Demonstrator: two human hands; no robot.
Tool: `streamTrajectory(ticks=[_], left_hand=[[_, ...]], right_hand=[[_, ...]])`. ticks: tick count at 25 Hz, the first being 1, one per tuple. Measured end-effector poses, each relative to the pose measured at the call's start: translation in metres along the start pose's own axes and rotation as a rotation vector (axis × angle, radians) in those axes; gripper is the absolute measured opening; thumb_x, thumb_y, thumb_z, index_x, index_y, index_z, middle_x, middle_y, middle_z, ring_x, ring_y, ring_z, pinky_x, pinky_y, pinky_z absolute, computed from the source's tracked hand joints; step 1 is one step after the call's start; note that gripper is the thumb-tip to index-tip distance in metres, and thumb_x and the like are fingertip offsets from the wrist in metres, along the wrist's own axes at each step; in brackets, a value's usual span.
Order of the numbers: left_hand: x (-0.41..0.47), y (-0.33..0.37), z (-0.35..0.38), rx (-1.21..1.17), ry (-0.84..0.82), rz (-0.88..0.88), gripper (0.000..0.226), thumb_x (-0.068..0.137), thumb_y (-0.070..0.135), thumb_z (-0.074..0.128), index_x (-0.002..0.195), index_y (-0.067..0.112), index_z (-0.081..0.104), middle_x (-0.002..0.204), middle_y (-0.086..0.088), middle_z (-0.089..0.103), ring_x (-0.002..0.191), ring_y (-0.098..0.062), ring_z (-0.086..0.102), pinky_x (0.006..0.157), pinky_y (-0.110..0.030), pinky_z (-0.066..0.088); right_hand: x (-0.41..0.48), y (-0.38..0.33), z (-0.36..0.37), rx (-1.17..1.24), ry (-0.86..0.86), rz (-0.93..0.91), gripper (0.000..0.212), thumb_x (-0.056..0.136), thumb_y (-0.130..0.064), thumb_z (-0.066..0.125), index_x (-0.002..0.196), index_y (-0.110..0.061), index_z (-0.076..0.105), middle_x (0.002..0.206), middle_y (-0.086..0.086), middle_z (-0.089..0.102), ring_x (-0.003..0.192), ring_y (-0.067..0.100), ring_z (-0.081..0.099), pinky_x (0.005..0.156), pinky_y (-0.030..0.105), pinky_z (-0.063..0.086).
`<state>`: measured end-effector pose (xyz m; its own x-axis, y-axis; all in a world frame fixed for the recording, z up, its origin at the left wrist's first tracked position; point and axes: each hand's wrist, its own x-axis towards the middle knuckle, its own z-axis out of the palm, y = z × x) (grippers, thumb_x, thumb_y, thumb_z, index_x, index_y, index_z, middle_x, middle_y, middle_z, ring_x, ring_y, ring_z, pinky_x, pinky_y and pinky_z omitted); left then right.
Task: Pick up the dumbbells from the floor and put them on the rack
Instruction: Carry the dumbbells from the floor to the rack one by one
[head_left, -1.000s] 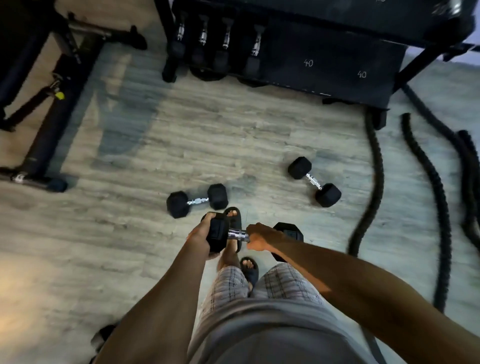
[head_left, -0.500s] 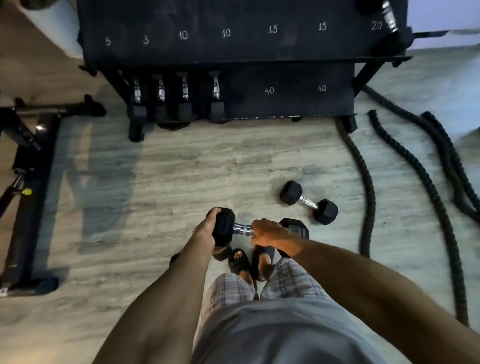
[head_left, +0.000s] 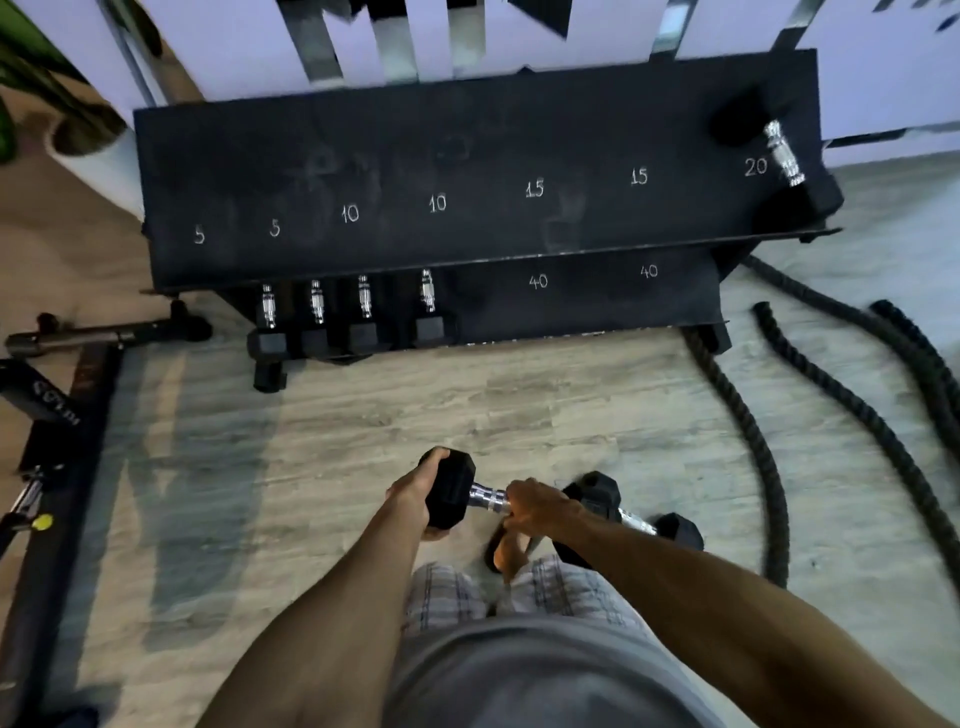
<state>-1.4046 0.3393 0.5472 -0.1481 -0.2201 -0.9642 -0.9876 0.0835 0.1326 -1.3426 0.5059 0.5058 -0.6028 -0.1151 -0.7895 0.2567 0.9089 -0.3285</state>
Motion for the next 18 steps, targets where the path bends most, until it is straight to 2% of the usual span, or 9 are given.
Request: streamTrajectory(ticks=[2,5,8,12,16,18], left_hand=[[-0.001,0.043,0.019,0.006,-0.001,0.013,0.076,0.057,0.059,0.079,0.114,0.012,0.063,0.106,-0.014,0.069,0.086,-0.030,0.067,0.045,-0.033,0.052],[-0.004,0.103,0.047,0.011,-0.003,0.083,0.078,0.057,0.059,0.077,0.117,0.012,0.060,0.105,-0.013,0.069,0.081,-0.029,0.067,0.047,-0.034,0.053],[-0.005,0.158,0.070,0.019,-0.001,0.143,0.074,0.066,0.055,0.075,0.121,0.010,0.055,0.108,-0.015,0.067,0.074,-0.027,0.064,0.041,-0.033,0.052],[0.001,0.247,0.105,0.043,0.002,0.170,0.079,0.065,0.055,0.076,0.125,0.011,0.051,0.113,-0.016,0.066,0.076,-0.026,0.064,0.035,-0.034,0.050],[0.007,0.334,0.136,0.072,-0.015,0.187,0.087,0.060,0.060,0.077,0.124,0.013,0.043,0.110,-0.014,0.065,0.089,-0.028,0.068,0.046,-0.032,0.054],[0.009,0.376,0.150,0.048,-0.012,0.213,0.090,0.057,0.061,0.079,0.123,0.014,0.038,0.112,-0.012,0.061,0.095,-0.028,0.066,0.059,-0.038,0.059]], right_hand=[[0.021,0.011,-0.039,0.025,0.026,-0.005,0.033,0.084,-0.028,0.063,0.111,-0.010,0.058,0.108,0.013,0.063,0.100,0.030,0.064,0.068,0.030,0.044],[0.050,0.025,-0.095,0.092,0.079,0.025,0.026,0.084,-0.022,0.064,0.105,-0.008,0.060,0.104,0.017,0.065,0.098,0.029,0.066,0.057,0.015,0.035],[0.075,0.033,-0.149,0.082,0.119,0.030,0.034,0.085,-0.025,0.063,0.114,-0.006,0.060,0.111,0.015,0.067,0.098,0.030,0.066,0.063,0.024,0.038],[0.124,0.043,-0.220,0.047,0.108,0.081,0.039,0.082,-0.028,0.065,0.116,-0.009,0.059,0.110,0.012,0.067,0.096,0.031,0.066,0.066,0.029,0.042],[0.164,0.053,-0.292,0.118,0.145,0.103,0.037,0.086,-0.028,0.065,0.117,-0.010,0.059,0.108,0.010,0.066,0.094,0.028,0.065,0.069,0.030,0.042],[0.184,0.055,-0.331,0.138,0.168,0.113,0.031,0.085,-0.026,0.065,0.112,-0.010,0.062,0.105,0.010,0.067,0.089,0.026,0.064,0.069,0.032,0.045]])
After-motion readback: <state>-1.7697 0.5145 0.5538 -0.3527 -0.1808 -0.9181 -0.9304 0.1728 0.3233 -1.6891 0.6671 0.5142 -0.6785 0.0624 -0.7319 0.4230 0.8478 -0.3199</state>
